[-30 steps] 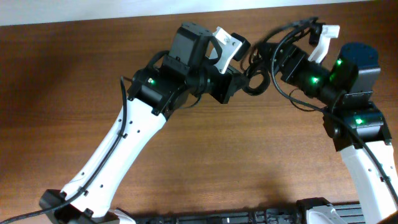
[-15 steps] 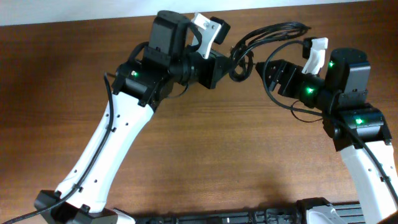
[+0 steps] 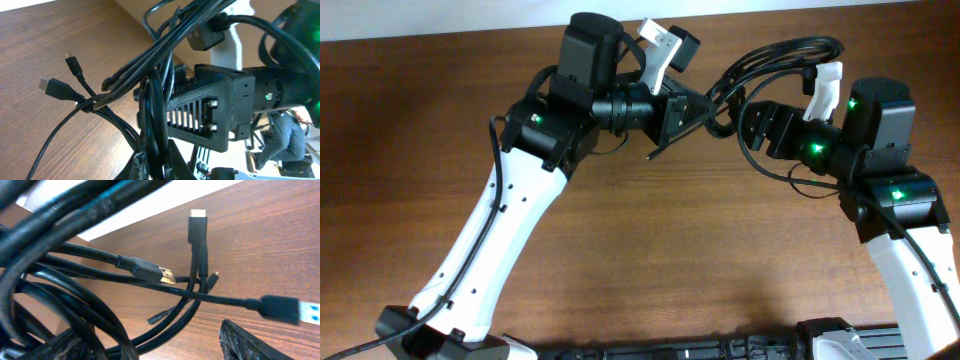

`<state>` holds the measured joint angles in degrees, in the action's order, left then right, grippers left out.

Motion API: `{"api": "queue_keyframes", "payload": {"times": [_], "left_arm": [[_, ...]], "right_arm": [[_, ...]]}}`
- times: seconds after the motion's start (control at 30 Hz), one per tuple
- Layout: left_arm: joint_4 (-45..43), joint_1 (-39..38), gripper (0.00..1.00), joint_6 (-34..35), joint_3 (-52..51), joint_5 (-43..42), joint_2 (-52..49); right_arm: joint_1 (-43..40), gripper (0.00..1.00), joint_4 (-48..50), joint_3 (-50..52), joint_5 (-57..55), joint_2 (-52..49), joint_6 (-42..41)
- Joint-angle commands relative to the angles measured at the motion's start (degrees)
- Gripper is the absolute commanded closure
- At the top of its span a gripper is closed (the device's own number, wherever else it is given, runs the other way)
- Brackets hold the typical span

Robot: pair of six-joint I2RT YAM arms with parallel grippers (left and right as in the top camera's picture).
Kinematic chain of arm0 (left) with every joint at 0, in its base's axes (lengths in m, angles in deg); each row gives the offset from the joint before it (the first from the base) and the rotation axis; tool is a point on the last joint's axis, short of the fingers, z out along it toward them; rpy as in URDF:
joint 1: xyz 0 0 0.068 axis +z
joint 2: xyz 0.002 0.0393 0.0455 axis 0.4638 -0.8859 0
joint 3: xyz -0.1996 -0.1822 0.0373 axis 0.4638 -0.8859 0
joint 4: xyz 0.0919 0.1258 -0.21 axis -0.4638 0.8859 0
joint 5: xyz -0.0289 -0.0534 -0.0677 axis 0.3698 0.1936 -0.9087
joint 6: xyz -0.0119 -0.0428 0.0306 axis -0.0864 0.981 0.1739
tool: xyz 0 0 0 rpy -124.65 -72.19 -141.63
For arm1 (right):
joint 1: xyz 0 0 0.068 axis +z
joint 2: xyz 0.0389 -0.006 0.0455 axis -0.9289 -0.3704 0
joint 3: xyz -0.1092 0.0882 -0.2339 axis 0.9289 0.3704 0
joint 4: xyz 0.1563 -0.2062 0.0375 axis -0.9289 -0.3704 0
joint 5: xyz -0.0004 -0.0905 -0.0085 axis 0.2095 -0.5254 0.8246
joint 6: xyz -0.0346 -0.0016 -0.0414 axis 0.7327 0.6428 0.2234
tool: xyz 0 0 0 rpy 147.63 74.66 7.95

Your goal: Untangle cables

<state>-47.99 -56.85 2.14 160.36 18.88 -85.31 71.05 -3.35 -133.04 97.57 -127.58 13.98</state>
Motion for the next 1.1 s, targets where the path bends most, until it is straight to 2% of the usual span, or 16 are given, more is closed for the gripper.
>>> {"api": "queue_keyframes", "payload": {"times": [0.0,0.1,0.17,0.2,0.23,0.37,0.43,0.57,1.07], "left_arm": [[-0.98,-0.48,1.00,-0.15,1.11,-4.39,1.84],[-1.27,-1.38,1.00,-0.15,1.11,-5.20,1.84],[-1.25,-2.34,1.00,-0.15,1.11,-5.25,1.84],[-1.22,-2.67,1.00,-0.15,1.11,-5.31,1.84],[-1.25,-2.75,1.00,-0.17,1.11,-5.77,1.84],[-1.88,-2.47,1.00,-0.17,1.11,-10.23,1.84],[-2.08,-1.95,1.00,-0.15,1.11,-11.26,1.84],[-3.76,-0.35,1.00,0.44,1.11,-15.37,1.84],[-9.70,11.17,1.00,19.19,1.11,-15.19,1.84]], "right_arm": [[1.07,0.26,0.22,-0.35,0.68,-0.81,1.60],[1.68,0.26,0.17,-0.35,0.42,-1.22,2.71],[1.75,0.38,0.17,-0.35,-0.26,-1.55,3.93],[1.68,0.48,0.17,-0.35,-1.01,-1.70,3.91],[1.70,0.52,0.17,-0.35,-1.97,-1.75,3.93],[1.70,0.86,-1.46,-0.35,-8.33,-1.81,3.91],[1.70,0.96,-2.43,-0.35,-10.21,-1.81,3.93],[1.70,0.96,-3.74,-0.35,-11.96,-1.81,6.38],[1.70,0.96,-8.22,-0.35,-15.45,-1.81,10.01]]}}
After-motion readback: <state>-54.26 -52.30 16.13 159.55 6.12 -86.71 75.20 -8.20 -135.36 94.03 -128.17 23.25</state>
